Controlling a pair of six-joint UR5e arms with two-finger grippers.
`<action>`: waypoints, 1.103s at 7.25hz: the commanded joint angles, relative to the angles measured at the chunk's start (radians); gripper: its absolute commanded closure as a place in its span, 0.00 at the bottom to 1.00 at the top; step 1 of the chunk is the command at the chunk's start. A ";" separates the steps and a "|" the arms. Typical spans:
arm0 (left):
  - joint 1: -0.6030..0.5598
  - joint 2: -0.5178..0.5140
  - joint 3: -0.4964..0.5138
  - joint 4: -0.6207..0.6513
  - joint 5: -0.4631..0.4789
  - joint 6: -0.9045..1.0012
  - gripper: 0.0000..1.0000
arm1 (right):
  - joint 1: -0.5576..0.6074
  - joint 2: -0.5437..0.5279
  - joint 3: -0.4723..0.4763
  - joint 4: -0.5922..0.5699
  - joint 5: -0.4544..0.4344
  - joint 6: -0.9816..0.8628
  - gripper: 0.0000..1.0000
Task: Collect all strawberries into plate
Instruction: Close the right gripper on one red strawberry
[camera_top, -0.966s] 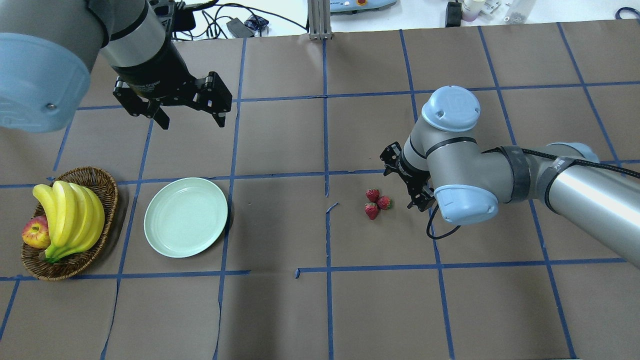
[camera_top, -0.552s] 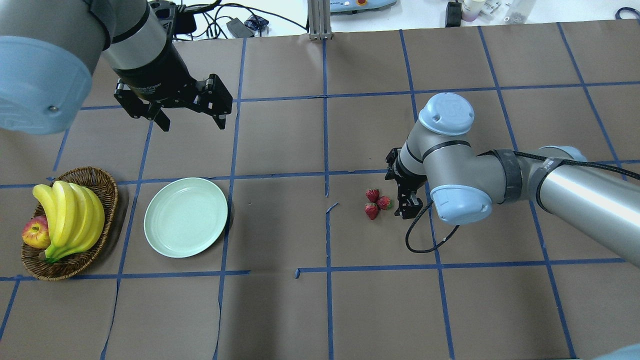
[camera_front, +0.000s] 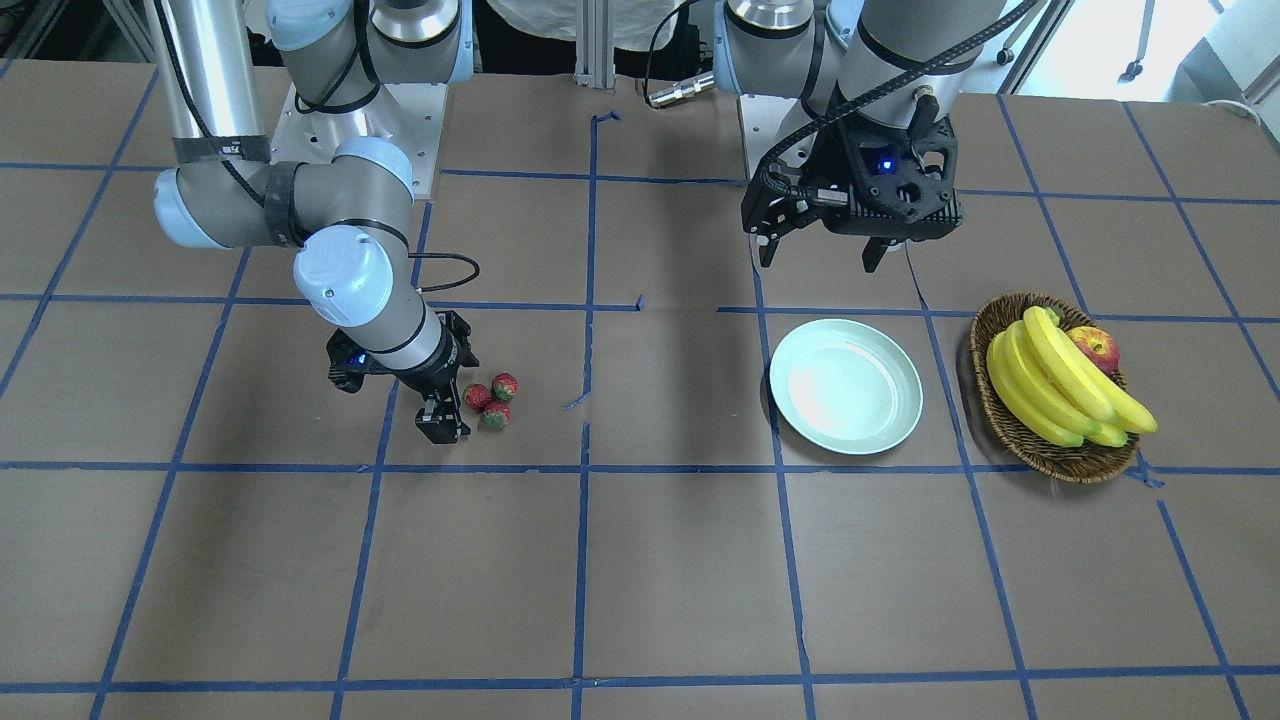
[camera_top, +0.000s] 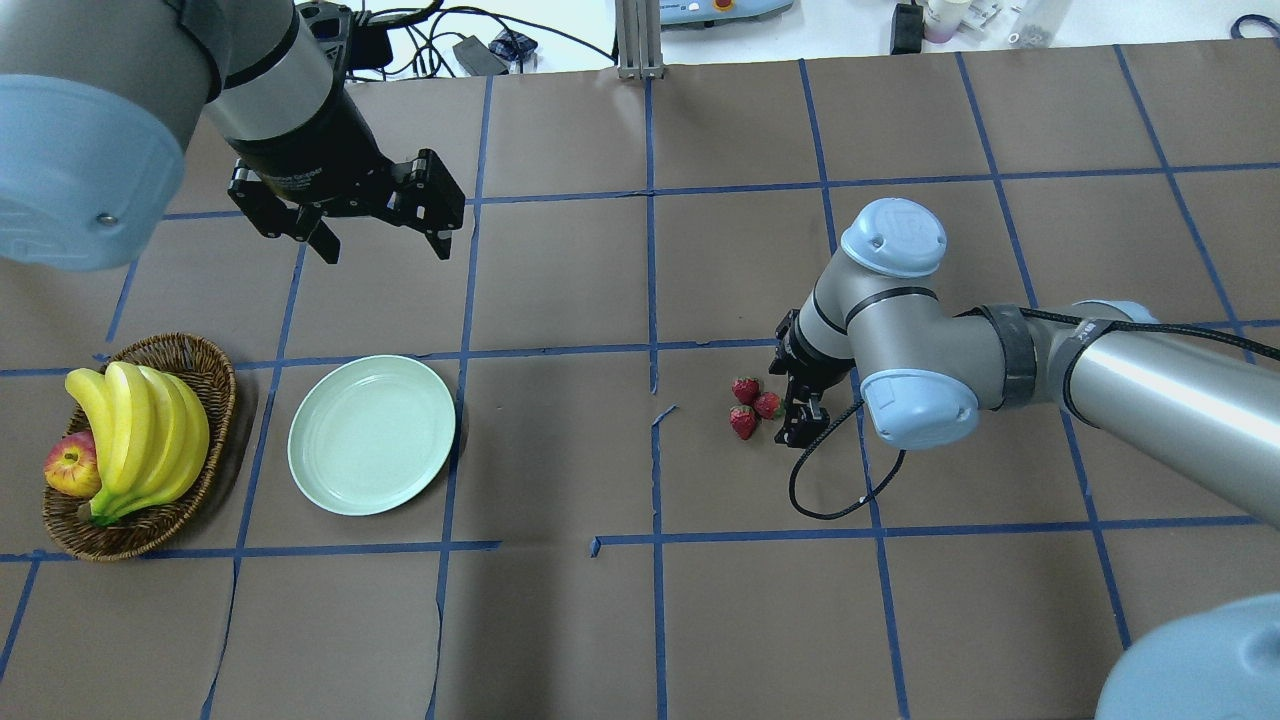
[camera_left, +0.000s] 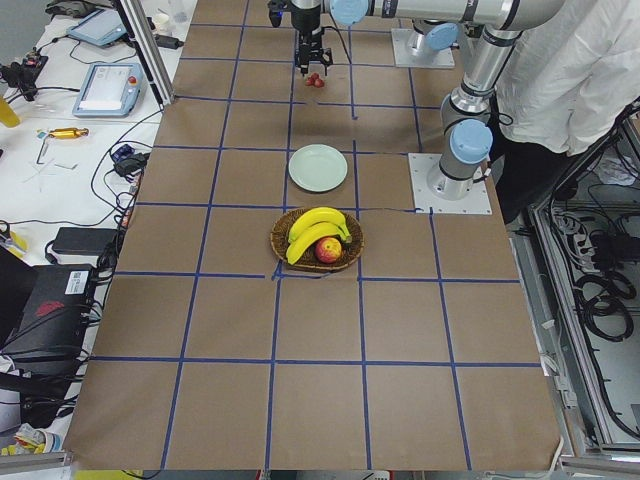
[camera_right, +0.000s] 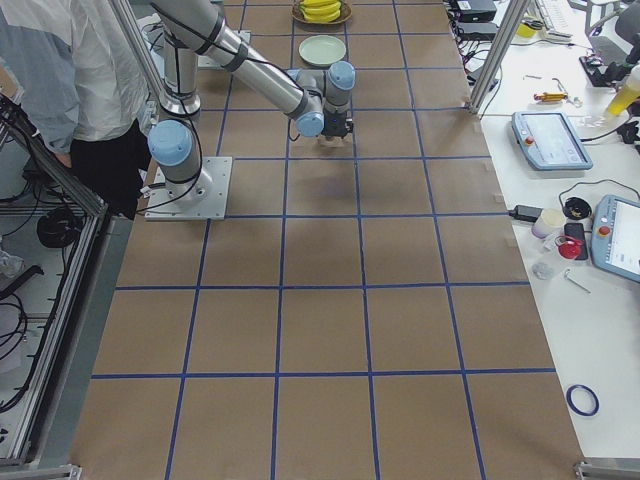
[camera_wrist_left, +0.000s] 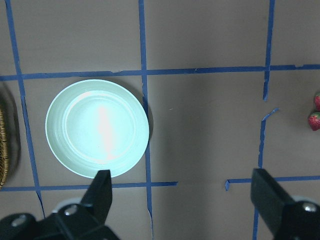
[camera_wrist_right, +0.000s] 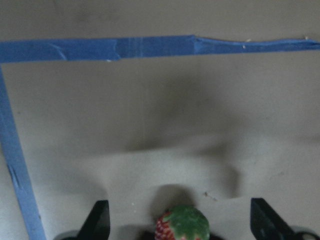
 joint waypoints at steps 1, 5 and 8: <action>0.000 0.000 0.000 0.000 0.000 0.000 0.00 | -0.001 0.004 0.004 0.000 0.003 0.005 0.08; 0.000 -0.001 0.000 0.000 0.000 0.000 0.00 | 0.010 -0.006 0.002 0.000 0.021 0.007 0.30; -0.001 -0.001 -0.016 0.015 0.000 0.000 0.00 | 0.009 -0.010 -0.009 0.001 0.004 0.011 1.00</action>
